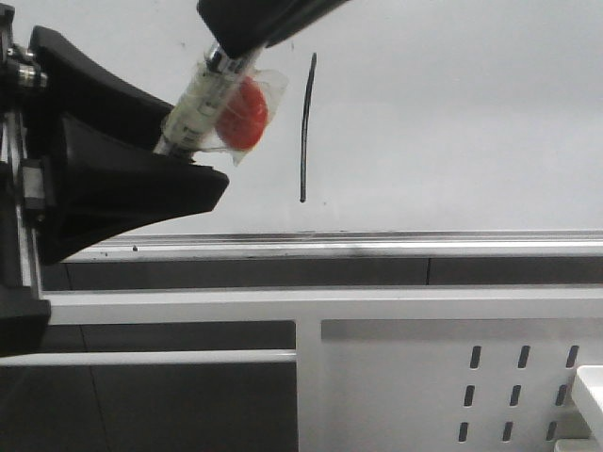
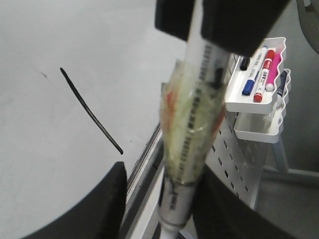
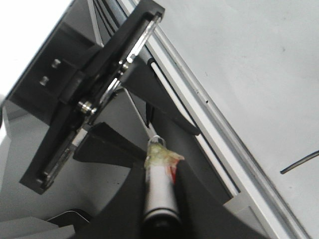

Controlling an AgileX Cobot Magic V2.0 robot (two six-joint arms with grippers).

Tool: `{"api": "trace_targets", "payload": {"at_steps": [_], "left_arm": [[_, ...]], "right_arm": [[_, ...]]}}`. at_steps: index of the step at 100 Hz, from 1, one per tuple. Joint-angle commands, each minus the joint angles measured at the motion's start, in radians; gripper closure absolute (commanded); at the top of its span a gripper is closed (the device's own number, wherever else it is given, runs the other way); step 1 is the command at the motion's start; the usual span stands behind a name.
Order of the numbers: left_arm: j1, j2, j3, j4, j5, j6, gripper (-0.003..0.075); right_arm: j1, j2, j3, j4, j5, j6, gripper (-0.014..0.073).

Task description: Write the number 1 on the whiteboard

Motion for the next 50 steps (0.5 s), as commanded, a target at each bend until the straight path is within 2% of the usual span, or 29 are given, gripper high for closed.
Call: {"api": "trace_targets", "payload": {"at_steps": [1,50], "left_arm": [[-0.008,-0.011,-0.034,-0.013,-0.079,-0.001,0.0475],[-0.008,-0.011,-0.034,-0.013,-0.084,-0.001,0.0479]], "right_arm": [[-0.003,-0.022,-0.037,-0.020,-0.062,-0.003,0.0663],[-0.012,-0.019,-0.037,-0.030,-0.060,-0.003,0.0663]]}}
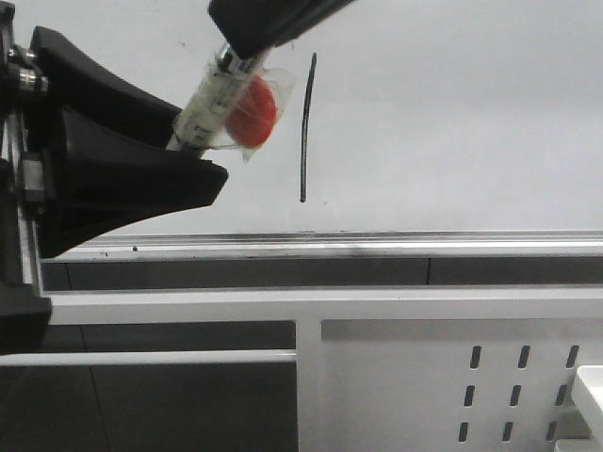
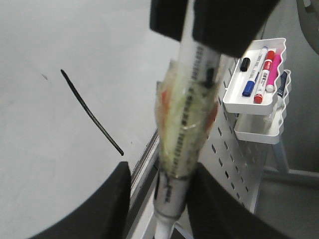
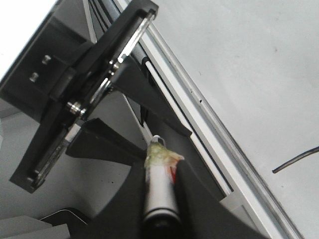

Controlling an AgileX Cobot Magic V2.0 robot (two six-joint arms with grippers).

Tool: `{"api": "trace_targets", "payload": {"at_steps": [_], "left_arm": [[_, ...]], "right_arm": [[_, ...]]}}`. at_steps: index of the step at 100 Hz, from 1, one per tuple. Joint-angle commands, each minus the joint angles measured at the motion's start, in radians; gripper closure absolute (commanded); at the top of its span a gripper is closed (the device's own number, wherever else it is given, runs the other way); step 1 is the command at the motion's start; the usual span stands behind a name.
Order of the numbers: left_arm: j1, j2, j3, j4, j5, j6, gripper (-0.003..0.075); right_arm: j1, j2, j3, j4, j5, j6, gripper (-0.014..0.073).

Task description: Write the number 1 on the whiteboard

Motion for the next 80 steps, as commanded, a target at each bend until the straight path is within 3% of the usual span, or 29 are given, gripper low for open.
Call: {"api": "trace_targets", "payload": {"at_steps": [1,38,47,63,80], "left_arm": [[-0.008,-0.011,-0.031,-0.015,-0.083,-0.002,0.0479],[-0.008,-0.011,-0.031,-0.015,-0.085,-0.002,0.0483],[-0.008,-0.011,-0.031,-0.015,-0.083,-0.002,0.0543],[-0.008,-0.011,-0.031,-0.015,-0.058,-0.002,0.0737],[-0.008,-0.011,-0.031,-0.015,-0.046,-0.002,0.0740]], "right_arm": [[-0.006,-0.017,-0.037,-0.012,-0.060,-0.003,0.0663],[-0.006,-0.004,-0.037,-0.031,-0.058,-0.003,0.0663],[-0.006,-0.004,-0.037,-0.033,-0.058,-0.003,0.0663],[-0.006,-0.004,-0.037,-0.033,-0.058,-0.003,0.0663],[-0.006,-0.004,-0.037,-0.033,-0.060,-0.003,0.0663]]}}
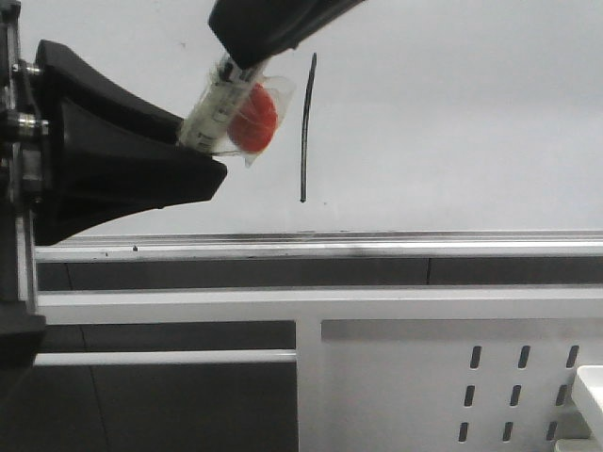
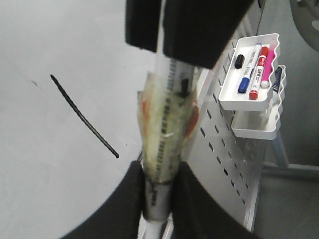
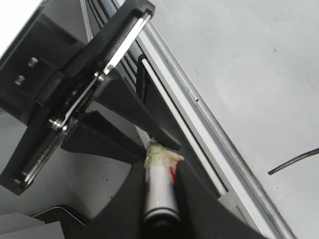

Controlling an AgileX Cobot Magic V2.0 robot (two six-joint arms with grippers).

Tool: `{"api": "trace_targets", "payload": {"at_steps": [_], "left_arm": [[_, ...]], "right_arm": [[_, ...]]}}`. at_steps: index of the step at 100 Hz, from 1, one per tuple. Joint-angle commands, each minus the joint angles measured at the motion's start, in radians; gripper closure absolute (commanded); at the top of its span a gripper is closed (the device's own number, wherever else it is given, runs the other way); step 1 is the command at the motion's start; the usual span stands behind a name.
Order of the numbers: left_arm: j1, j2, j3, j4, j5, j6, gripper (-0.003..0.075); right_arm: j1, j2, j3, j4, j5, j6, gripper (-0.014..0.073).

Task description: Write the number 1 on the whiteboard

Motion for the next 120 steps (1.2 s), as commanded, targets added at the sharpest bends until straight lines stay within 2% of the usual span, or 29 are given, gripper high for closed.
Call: {"api": "trace_targets", "payload": {"at_steps": [1,13,17,22,35,39,42,51,62,69,79,93,106,120], "left_arm": [[-0.005,-0.011,-0.031,-0.037,-0.050,-0.017,0.0740],[-0.005,-0.011,-0.031,-0.037,-0.050,-0.017,0.0740],[-0.005,-0.011,-0.031,-0.037,-0.050,-0.017,0.0740],[-0.005,-0.011,-0.031,-0.039,-0.050,-0.017,0.0740],[-0.005,-0.011,-0.031,-0.077,-0.050,-0.017,0.0740],[-0.005,-0.011,-0.031,-0.095,-0.052,-0.017,0.0740],[-0.005,-0.011,-0.029,-0.110,-0.054,-0.017,0.0740],[-0.005,-0.011,-0.010,-0.200,-0.089,-0.017,0.0740],[-0.005,-0.011,0.051,-0.379,-0.228,-0.017,0.0740],[-0.005,-0.011,0.099,-0.493,-0.338,-0.017,0.0740],[-0.005,-0.011,0.148,-0.608,-0.453,-0.017,0.0740],[-0.005,0.013,0.156,-0.689,-0.497,-0.017,0.0740],[-0.005,0.086,0.153,-0.757,-0.611,-0.017,0.0740],[-0.005,0.201,0.132,-0.761,-0.691,-0.087,0.0740]], "right_arm": [[-0.004,-0.017,-0.034,-0.008,-0.058,-0.003,0.0663],[-0.004,-0.017,-0.034,0.001,-0.064,-0.003,0.0658],[-0.004,-0.017,-0.036,0.003,-0.064,-0.003,0.0628],[-0.004,-0.017,-0.036,0.009,-0.066,-0.003,0.0541],[-0.004,-0.032,-0.036,0.009,-0.083,-0.003,0.0184],[-0.004,-0.043,-0.036,0.008,-0.090,-0.003,0.0124],[-0.004,-0.050,-0.036,0.008,-0.092,-0.003,0.0114],[-0.004,-0.089,-0.036,-0.007,-0.096,-0.003,0.0159],[-0.004,-0.157,-0.036,-0.042,-0.066,-0.003,0.0267],[-0.016,-0.199,-0.034,-0.047,-0.038,-0.003,0.0400],[-0.046,-0.246,-0.032,-0.056,0.023,-0.003,0.0668],[-0.100,-0.272,-0.030,-0.056,0.075,0.005,0.0663],[-0.122,-0.277,-0.030,-0.056,0.107,0.005,0.0663],[-0.122,-0.277,-0.030,-0.057,0.110,0.005,0.0663]]}}
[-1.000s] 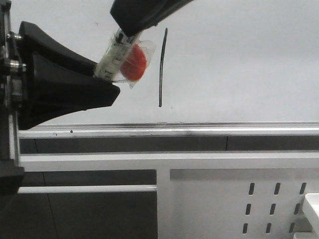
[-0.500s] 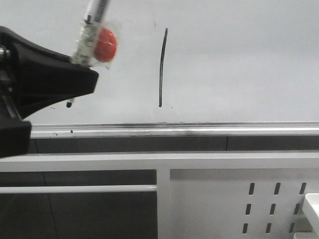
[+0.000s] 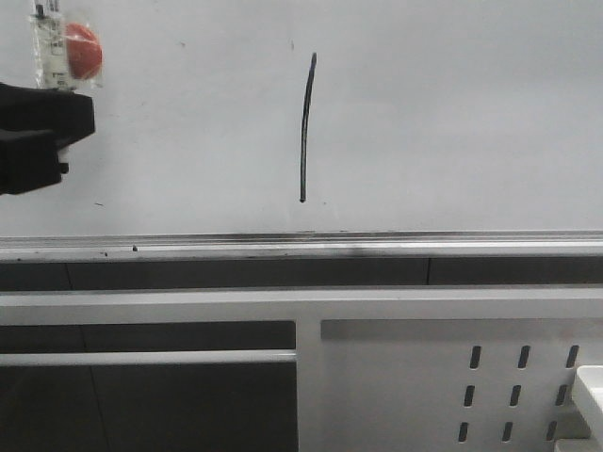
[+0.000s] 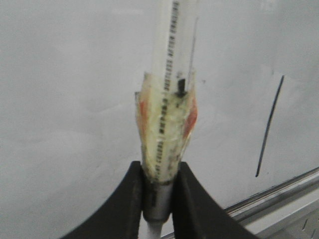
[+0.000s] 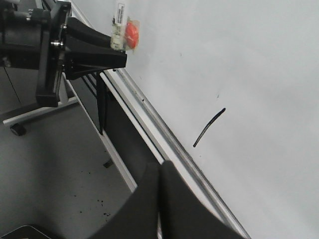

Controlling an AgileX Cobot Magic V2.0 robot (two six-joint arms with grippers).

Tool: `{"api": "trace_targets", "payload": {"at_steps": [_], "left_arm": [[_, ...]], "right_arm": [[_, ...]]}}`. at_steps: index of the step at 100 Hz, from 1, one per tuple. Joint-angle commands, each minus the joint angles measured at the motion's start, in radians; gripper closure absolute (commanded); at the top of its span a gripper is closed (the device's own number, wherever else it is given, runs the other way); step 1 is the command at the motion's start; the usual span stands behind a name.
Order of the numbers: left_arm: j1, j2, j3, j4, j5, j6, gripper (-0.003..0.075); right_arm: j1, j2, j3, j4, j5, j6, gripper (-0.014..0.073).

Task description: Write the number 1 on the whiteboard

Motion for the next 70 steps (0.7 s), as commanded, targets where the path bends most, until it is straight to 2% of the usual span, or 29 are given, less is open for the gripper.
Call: {"api": "trace_targets", "payload": {"at_steps": [1,14,34,53,70], "left_arm": [[-0.003,0.048,-0.037,-0.002,-0.135,-0.059,0.0740],[-0.003,0.137,-0.069,0.035,-0.231,-0.143,0.0740],[-0.003,0.165,-0.086,0.042,-0.225,-0.224,0.0740],[-0.003,0.165,-0.084,0.042,-0.145,-0.225,0.0740],[-0.003,0.169,-0.084,0.040,-0.140,-0.221,0.0740]], "right_arm": [[-0.006,-0.015,-0.030,-0.005,-0.058,0.003,0.0663],[-0.006,-0.015,-0.030,-0.010,-0.060,0.003,0.0663],[-0.006,-0.015,-0.030,-0.010,-0.060,0.003,0.0663],[-0.006,-0.015,-0.030,-0.010,-0.060,0.003,0.0663],[-0.006,-0.015,-0.030,-0.010,-0.060,0.003,0.0663]]}}
